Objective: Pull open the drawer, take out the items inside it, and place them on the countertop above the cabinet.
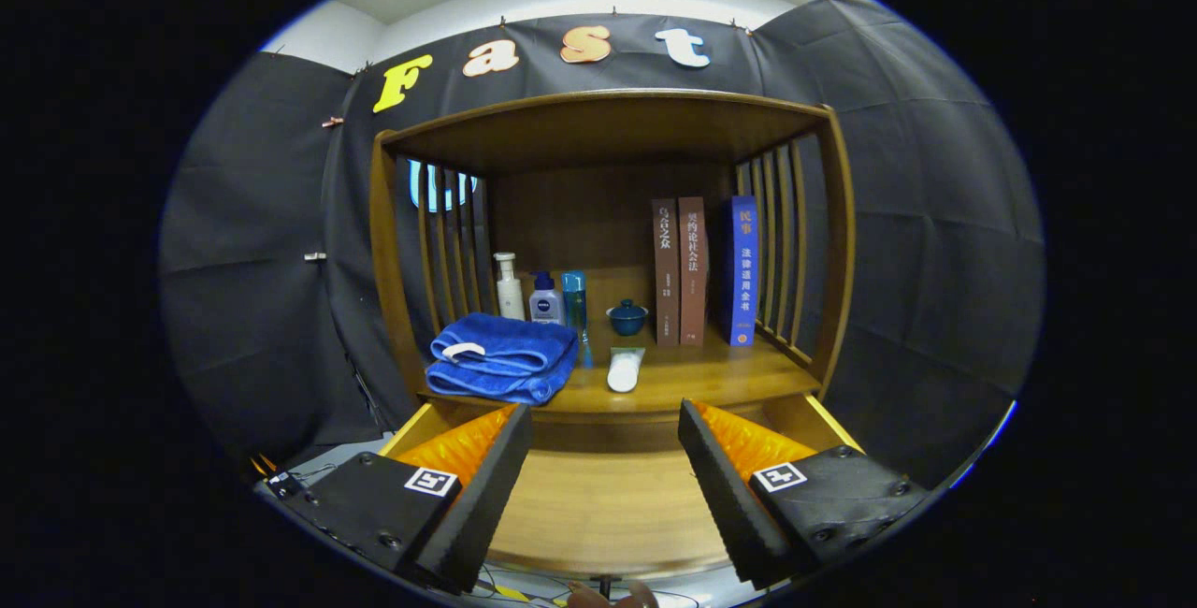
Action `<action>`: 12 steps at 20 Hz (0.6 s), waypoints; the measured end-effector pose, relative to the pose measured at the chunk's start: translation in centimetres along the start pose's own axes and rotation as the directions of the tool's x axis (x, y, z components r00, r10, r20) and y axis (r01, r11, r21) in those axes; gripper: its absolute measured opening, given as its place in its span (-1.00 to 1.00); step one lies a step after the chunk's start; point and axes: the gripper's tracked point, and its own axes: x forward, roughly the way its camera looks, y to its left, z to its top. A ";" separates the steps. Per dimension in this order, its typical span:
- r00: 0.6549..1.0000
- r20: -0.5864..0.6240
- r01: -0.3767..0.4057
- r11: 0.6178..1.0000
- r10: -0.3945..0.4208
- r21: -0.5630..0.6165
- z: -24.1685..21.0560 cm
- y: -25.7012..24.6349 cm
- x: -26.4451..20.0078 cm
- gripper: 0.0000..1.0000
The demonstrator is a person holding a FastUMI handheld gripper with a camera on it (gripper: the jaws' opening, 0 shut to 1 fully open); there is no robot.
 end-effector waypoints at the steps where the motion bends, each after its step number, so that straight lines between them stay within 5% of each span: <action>1: 1.000 0.012 -0.003 1.000 0.003 0.012 -1.2 0.1 -1.1 0.98; 12: 0.998 -0.029 0.060 0.997 -0.058 0.057 -14.1 -1.4 -6.5 0.98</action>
